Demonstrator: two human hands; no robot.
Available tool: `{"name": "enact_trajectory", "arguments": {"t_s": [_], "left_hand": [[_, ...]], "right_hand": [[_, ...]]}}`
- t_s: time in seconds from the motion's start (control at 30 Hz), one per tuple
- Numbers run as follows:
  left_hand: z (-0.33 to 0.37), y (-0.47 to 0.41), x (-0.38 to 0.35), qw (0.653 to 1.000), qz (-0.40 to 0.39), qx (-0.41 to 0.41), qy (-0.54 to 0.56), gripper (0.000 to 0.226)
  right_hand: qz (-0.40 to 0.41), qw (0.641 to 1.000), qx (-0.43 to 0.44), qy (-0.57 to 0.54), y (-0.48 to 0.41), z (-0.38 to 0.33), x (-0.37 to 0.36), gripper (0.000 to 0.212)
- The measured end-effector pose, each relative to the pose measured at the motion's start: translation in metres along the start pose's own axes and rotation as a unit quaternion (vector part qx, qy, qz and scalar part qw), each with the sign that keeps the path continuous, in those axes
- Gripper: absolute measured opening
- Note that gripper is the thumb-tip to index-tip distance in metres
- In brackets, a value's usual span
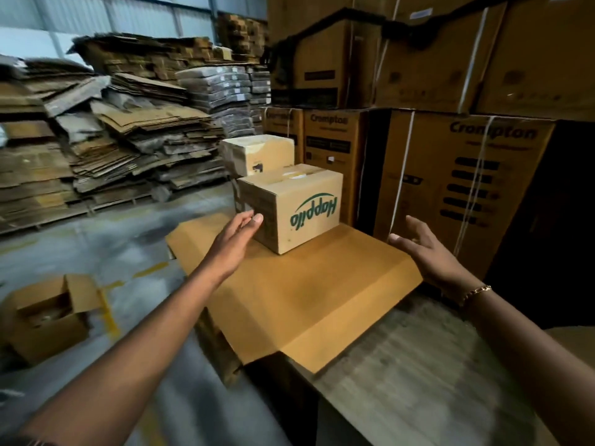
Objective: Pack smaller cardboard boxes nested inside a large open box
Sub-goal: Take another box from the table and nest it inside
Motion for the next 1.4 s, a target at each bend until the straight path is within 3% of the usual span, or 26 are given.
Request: {"name": "enact_trajectory", "arguments": {"t_s": [0.27, 0.5, 0.73, 0.83, 0.97, 1.13, 1.27, 1.4], "left_hand": [[-0.090, -0.084, 0.072, 0.999, 0.010, 0.031, 0.022, 0.034], [-0.136, -0.189, 0.113, 0.999, -0.001, 0.051, 0.010, 0.068], [-0.178, -0.325, 0.115, 0.998, -0.043, 0.041, -0.012, 0.058], [-0.204, -0.399, 0.105, 0.997, -0.062, 0.039, -0.017, 0.066], [-0.253, -0.501, 0.092, 0.995, -0.081, 0.063, -0.007, 0.064], [-0.301, -0.584, 0.090, 0.989, -0.045, 0.135, -0.039, 0.070], [-0.316, -0.612, 0.089, 0.984, -0.110, 0.140, -0.007, 0.046], [-0.315, -0.620, 0.071, 0.965, -0.214, 0.153, 0.000, 0.082]], "right_hand": [[-0.021, 0.993, -0.030, -0.108, -0.117, 0.004, -0.087, 0.082], [-0.009, 0.987, -0.055, -0.151, -0.237, -0.009, -0.129, 0.078], [0.021, 0.984, -0.078, -0.162, -0.319, -0.014, -0.155, 0.076], [0.049, 0.981, -0.106, -0.158, -0.350, -0.003, -0.172, 0.081], [0.082, 0.971, -0.158, -0.161, -0.395, 0.012, -0.198, 0.082], [0.105, 0.951, -0.222, -0.186, -0.443, 0.021, -0.239, 0.084], [0.102, 0.929, -0.285, -0.212, -0.464, 0.026, -0.273, 0.085], [0.123, 0.902, -0.307, -0.278, -0.471, 0.032, -0.282, 0.066]]}}
Point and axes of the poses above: each hand's wrist, its own y-axis away from the middle knuckle, its own x-axis out of the back of the hand, z = x × y, the point moved 9 cm from there along -y, towards the middle knuckle, and after that the axes turned 7 degrees about -z, right-handed, at the moved point
